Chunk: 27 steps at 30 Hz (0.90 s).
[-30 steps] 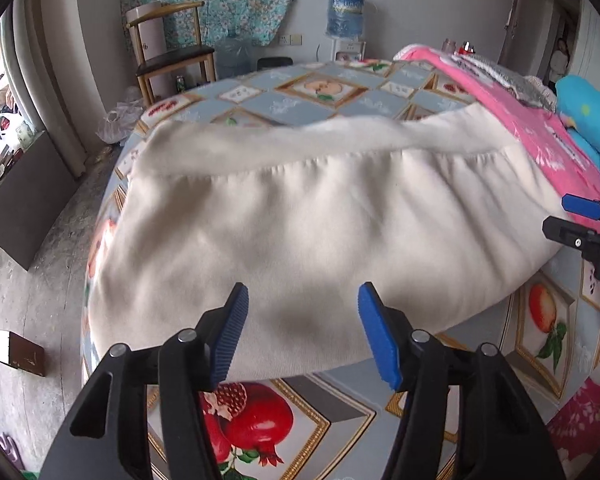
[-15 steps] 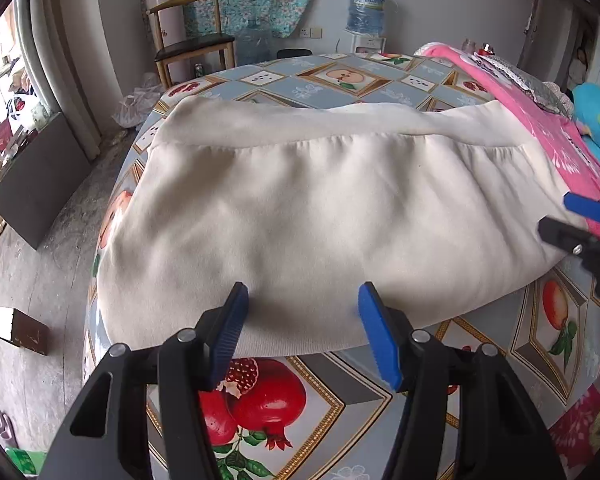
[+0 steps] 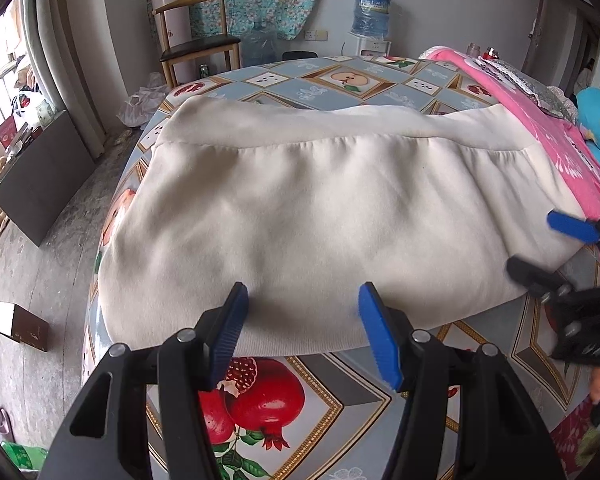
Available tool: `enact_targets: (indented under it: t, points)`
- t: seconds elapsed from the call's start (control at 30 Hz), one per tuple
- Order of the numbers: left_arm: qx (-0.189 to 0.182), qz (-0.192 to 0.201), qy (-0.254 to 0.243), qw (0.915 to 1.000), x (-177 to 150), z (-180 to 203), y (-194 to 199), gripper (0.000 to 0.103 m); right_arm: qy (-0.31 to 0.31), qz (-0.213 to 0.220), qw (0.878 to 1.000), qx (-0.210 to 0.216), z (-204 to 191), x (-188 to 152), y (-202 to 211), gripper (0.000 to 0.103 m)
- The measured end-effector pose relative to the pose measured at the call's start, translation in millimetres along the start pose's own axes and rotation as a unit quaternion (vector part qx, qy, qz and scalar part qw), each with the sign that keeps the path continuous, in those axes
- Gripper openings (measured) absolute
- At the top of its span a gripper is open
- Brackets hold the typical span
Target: Fold large clothes
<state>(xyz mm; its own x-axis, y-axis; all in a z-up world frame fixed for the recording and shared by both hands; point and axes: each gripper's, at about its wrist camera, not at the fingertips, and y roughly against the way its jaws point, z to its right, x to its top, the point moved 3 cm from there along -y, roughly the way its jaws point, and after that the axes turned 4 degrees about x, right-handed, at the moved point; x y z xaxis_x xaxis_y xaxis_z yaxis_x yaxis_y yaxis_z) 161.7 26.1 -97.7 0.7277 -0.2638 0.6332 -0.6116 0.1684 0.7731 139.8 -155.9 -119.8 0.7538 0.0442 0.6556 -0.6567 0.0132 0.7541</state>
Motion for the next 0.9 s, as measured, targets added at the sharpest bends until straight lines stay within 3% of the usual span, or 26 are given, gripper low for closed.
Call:
enact_targets:
  t: [0.13, 0.33, 0.47, 0.53, 0.63, 0.73, 0.9]
  points:
    - [0.003, 0.023, 0.013, 0.9997, 0.4, -7.4, 19.7, 0.056, -0.046, -0.001, 0.998, 0.033, 12.0, -4.4, 7.9, 0.091]
    - [-0.080, 0.035, 0.038, 0.9954, -22.0, -24.3, 53.5, 0.056, -0.132, 0.001, 0.987, 0.096, 46.2, -28.4, 49.4, 0.091]
    - [-0.153, -0.012, 0.088, 0.9842, -47.3, -31.2, 41.5, 0.056, -0.242, -0.013, 0.960, 0.137, 80.1, -61.8, 58.2, 0.091]
    - [-0.164, -0.025, 0.118, 0.9791, -52.7, -36.5, 30.5, 0.056, -0.282, -0.016, 0.950, 0.135, 95.8, -73.2, 54.2, 0.091]
    - [-0.189, -0.026, 0.188, 0.9633, -52.2, -52.6, 14.2, 0.056, -0.323, -0.008, 0.937, 0.134, 112.7, -79.2, 44.5, 0.087]
    - [-0.190, -0.019, 0.223, 0.9561, -47.0, -63.8, 2.5, 0.056, -0.340, 0.015, 0.931, 0.136, 121.7, -71.8, 39.7, 0.086]
    - [-0.178, -0.006, 0.239, 0.9544, -35.8, -71.5, -4.8, 0.056, -0.357, 0.036, 0.925, 0.124, 129.0, -58.8, 29.7, 0.079]
